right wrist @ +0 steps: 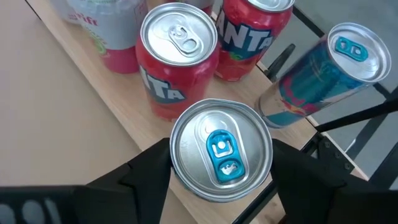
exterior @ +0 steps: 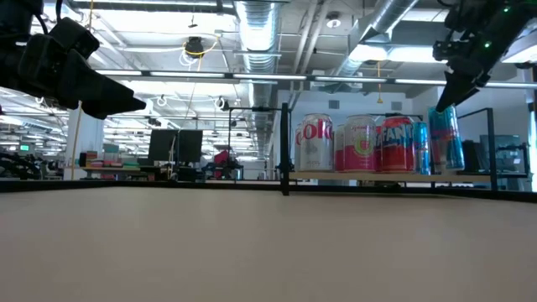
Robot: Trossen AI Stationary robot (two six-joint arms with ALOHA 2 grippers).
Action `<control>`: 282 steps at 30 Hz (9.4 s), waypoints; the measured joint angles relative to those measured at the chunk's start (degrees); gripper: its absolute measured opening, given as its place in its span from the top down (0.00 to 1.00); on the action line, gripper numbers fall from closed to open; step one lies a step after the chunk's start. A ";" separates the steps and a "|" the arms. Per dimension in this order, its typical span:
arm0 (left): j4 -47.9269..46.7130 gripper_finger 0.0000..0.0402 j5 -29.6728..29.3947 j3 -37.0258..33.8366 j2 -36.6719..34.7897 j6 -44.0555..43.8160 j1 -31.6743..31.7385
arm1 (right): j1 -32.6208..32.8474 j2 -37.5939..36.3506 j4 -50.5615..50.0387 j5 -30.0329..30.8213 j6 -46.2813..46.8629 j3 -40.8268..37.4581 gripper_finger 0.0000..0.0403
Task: Place canned beverage on shelf
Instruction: Put the blue soda can on the shelf
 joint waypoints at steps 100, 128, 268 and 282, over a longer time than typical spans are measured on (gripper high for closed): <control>0.00 0.29 0.00 0.00 0.01 0.00 0.00 | 30.64 18.22 -18.13 29.22 27.98 6.71 0.96; -0.01 0.29 0.00 0.00 0.02 0.00 -0.01 | 30.95 18.86 -18.12 26.53 28.91 2.21 0.96; 0.01 0.29 0.00 0.00 0.01 0.00 -0.01 | 28.58 18.86 -9.65 38.13 28.33 -0.92 0.96; -0.01 0.29 -0.02 0.00 0.02 0.00 0.01 | 28.23 18.86 -8.96 35.96 27.09 -0.92 0.96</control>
